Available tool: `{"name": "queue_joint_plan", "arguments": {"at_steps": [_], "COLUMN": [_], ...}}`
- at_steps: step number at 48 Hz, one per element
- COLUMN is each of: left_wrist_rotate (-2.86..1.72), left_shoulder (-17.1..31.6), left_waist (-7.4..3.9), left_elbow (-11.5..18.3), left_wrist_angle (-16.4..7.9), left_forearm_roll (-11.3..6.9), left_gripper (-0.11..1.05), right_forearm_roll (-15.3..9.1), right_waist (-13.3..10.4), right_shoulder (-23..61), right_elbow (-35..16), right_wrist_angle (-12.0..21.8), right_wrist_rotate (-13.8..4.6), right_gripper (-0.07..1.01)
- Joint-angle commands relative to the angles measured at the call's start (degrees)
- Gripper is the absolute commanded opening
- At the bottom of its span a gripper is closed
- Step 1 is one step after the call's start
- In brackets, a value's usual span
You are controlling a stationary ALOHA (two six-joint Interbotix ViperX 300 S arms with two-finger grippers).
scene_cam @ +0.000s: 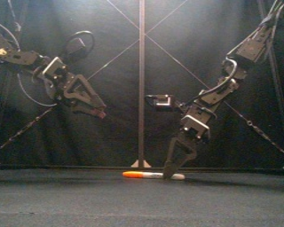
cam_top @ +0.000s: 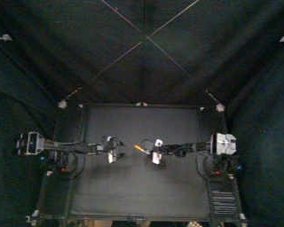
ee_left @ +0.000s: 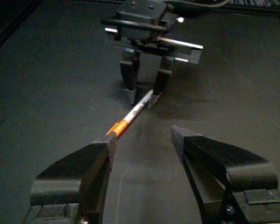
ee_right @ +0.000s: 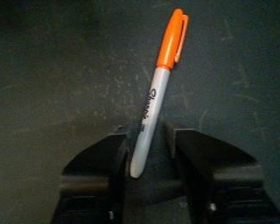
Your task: Uncap the pen
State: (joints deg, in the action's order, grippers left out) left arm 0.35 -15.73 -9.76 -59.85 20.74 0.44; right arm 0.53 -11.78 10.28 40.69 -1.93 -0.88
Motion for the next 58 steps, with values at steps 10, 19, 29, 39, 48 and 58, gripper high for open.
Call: {"name": "queue_joint_plan", "arguments": {"at_steps": [10, 19, 29, 39, 48, 58], "left_wrist_rotate": [0.88, 0.88, 0.97, 0.97, 0.88, 0.88], "left_shoulder": [3.87, 6.77, 10.46, 13.1, 15.64, 17.49], "left_waist": [-0.35, 0.09, 0.09, 0.0, -0.26, -0.26], "left_elbow": [6.68, 9.49, 11.69, 13.27, 15.03, 16.08], "left_wrist_angle": [-9.58, -14.24, -15.73, -15.64, -15.64, -15.64], "left_forearm_roll": [3.43, 5.98, 6.06, 6.06, 5.98, 5.89], "left_gripper": [0.89, 0.89, 0.89, 0.89, 0.88, 0.85], "right_forearm_roll": [-1.05, -2.55, -2.55, -2.55, -2.55, -2.55], "right_waist": [0.0, 1.05, 2.29, 2.9, 2.9, 2.99], "right_shoulder": [-2.72, -5.8, -8.35, -9.05, -9.05, -9.05], "right_elbow": [-0.7, -0.97, -1.14, -1.23, -1.41, -1.58], "right_wrist_angle": [0.18, 0.26, 0.26, 0.26, 0.26, 0.26], "right_wrist_rotate": [0.35, -0.18, -0.09, -0.09, -0.09, -0.09], "right_gripper": [0.51, 0.51, 0.51, 0.51, 0.51, 0.51]}}
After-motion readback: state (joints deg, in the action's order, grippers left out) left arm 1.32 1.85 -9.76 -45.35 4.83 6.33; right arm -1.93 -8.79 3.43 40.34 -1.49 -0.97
